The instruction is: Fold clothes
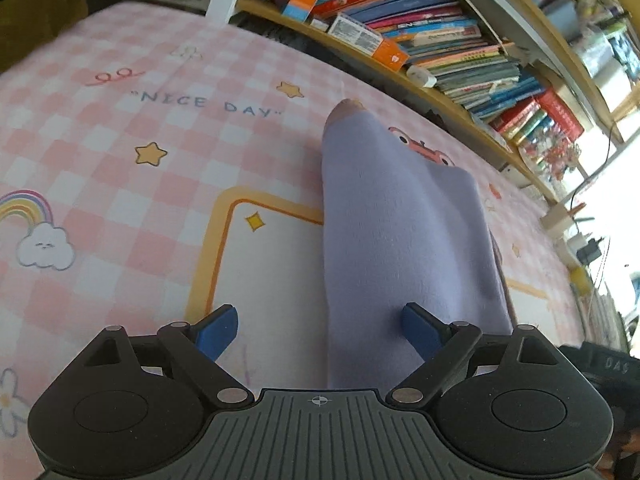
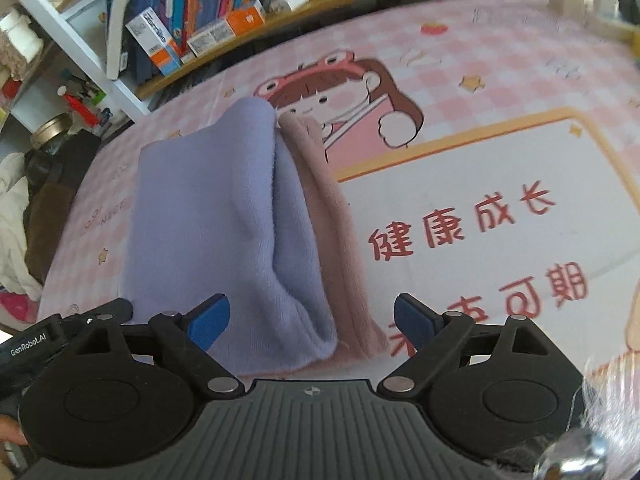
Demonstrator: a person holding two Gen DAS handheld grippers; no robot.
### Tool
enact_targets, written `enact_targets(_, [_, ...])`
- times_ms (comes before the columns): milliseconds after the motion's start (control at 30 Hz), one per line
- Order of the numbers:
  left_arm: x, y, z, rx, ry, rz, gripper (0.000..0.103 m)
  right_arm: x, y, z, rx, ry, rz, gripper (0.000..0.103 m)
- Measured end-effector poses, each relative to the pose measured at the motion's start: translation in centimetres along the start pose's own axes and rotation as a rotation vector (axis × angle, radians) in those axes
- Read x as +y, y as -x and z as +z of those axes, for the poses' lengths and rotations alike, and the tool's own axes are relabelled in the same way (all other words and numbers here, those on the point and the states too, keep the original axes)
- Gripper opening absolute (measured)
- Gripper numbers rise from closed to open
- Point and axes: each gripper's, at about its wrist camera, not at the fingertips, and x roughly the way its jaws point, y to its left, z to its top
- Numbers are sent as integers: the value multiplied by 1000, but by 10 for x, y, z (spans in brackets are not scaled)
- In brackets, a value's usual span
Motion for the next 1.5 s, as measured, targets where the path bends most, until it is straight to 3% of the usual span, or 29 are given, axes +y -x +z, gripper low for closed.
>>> enact_targets(200, [4,-14,14,12,52,-37,92,-12,-16,14,61,-45,87,86])
enact_targets(300, [1,-18,16,10,61,-34,90,-11,-21,19,72,-38,125,79])
enact_targets(367, [0,-20,17,15,75,-46,80,-9,-24,22,75,-18,131,72])
enact_targets(400, [-1,-22,17,20,87,-59,69,-7,-25,24,77,-8,135,70])
enact_targets(433, [0,-23,16,25,107,-84,56,-6,-26,25,78,3,131,63])
enact_targets(467, [-1,-24,15,29,122,-103,48,-5,-27,25,78,13,130,53])
enact_targets(567, [-18,-21,15,13,57,-51,44,0,-24,24,64,58,141,38])
enact_targets(667, [-40,-16,15,-17,-42,20,39,23,-6,17,-25,240,144,31])
enact_targets(733, [-54,-14,13,-37,-105,64,38,41,6,10,-90,379,151,30])
enact_targets(800, [-56,-14,14,-33,-110,78,39,43,4,9,-90,411,137,30])
enact_targets(900, [-44,-14,17,-10,-45,48,45,26,-6,16,-43,309,129,32])
enact_targets(1033, [-28,-14,18,17,38,0,53,-2,-19,24,36,134,150,50])
enact_targets(1167, [-22,-20,13,27,97,-36,56,-17,-29,25,82,30,196,54])
enact_targets(1300, [-21,-28,7,38,141,-59,58,-14,-36,29,80,34,224,53])
enact_targets(1367, [-23,-28,6,27,143,-55,56,-13,-38,30,81,44,233,43])
enact_targets(1500, [-30,-25,5,14,145,-35,49,-13,-38,32,86,70,254,36])
